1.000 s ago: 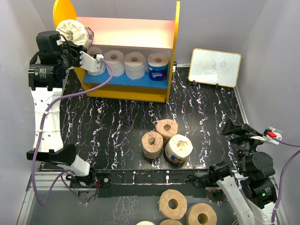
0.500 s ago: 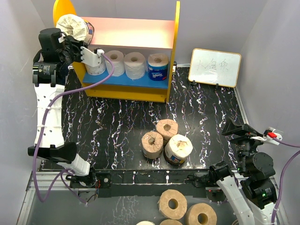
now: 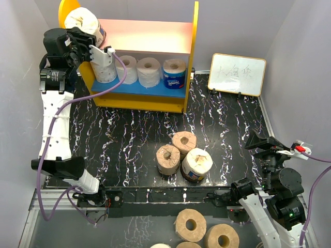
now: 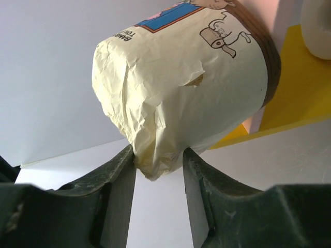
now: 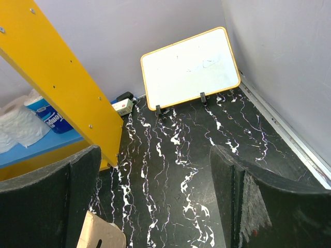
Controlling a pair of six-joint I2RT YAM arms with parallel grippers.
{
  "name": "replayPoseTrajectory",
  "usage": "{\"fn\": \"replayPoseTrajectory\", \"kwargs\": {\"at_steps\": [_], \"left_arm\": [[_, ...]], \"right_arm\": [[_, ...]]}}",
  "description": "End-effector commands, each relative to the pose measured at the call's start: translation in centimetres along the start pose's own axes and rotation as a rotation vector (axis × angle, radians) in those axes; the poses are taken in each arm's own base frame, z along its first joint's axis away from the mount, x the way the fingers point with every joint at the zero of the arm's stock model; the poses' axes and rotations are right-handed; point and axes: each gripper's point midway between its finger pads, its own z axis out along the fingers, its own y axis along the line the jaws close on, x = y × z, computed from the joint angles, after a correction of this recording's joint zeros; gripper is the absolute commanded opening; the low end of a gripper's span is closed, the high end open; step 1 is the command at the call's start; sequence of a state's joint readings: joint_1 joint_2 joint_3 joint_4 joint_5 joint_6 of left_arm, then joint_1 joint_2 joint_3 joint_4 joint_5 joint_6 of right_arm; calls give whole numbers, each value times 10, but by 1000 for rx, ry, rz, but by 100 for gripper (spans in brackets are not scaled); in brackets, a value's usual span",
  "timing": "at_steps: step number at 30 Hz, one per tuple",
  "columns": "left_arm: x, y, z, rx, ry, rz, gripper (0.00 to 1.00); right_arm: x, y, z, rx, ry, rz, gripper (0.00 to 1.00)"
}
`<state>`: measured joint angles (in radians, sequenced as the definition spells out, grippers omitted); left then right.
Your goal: Place and organize the paper towels onto the shelf
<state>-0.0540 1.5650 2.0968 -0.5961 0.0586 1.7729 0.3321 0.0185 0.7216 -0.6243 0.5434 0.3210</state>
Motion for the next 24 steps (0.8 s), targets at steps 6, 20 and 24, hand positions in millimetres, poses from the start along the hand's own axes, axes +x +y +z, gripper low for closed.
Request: {"fn": "replayPoseTrajectory", "kwargs": {"at_steps": [6, 20, 24], "left_arm": [[0, 26, 11, -149, -11, -1, 99], [13, 116, -55, -697, -42, -333, 99], [-42, 67, -92, -390, -300, -498, 99]], "right_arm": [[-11, 3, -2, -18, -42, 30, 85], [-12, 2, -3, -12, -45, 33, 85], [-12, 2, -3, -14, -45, 34, 85]]}}
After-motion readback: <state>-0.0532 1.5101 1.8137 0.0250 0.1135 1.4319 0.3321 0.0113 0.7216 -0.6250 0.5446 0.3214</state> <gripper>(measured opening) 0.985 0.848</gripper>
